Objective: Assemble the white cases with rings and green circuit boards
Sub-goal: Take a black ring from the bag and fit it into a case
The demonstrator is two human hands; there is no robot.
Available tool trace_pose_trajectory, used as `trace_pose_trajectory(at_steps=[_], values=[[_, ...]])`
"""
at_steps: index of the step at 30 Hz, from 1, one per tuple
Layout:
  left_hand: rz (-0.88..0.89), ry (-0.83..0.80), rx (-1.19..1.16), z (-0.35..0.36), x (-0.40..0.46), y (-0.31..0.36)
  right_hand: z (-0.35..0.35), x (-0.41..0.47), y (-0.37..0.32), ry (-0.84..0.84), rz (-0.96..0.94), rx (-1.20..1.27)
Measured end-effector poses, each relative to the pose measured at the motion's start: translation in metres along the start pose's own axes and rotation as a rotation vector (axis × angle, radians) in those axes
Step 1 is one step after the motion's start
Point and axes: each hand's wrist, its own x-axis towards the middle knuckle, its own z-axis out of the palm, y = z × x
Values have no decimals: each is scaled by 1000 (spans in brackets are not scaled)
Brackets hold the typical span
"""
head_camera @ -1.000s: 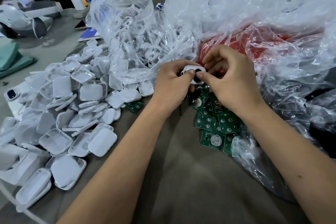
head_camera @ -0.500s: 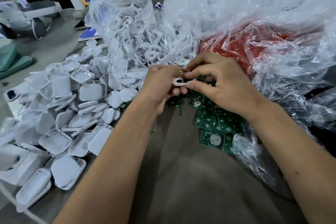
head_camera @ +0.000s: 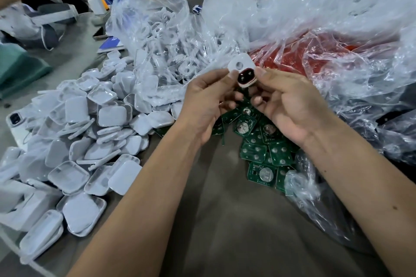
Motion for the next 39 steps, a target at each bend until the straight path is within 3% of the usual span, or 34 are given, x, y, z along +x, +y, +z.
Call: trace_pose_trajectory(at_steps=[4,15,17,21,23,31,39], values=[[42,-1,2,-1,1,0,-1,-1,1,-25,65,45],[-20,-18,-134,0,2,1,3,0,2,12,-16,173],[12,26,-123,1,2,-2,2,0,2,32,-143,88],[108,39,-78,3,2,-6,1,2,7,189,-547,-581],[108,17,-90,5,0,-7,1,2,8,182,-639,-754],[-23,-9,-269,0,2,0,2,-1,5,38,-726,-859],[-74,-71,-356,3,1,-3,0,-2,0,33,-800,-888]])
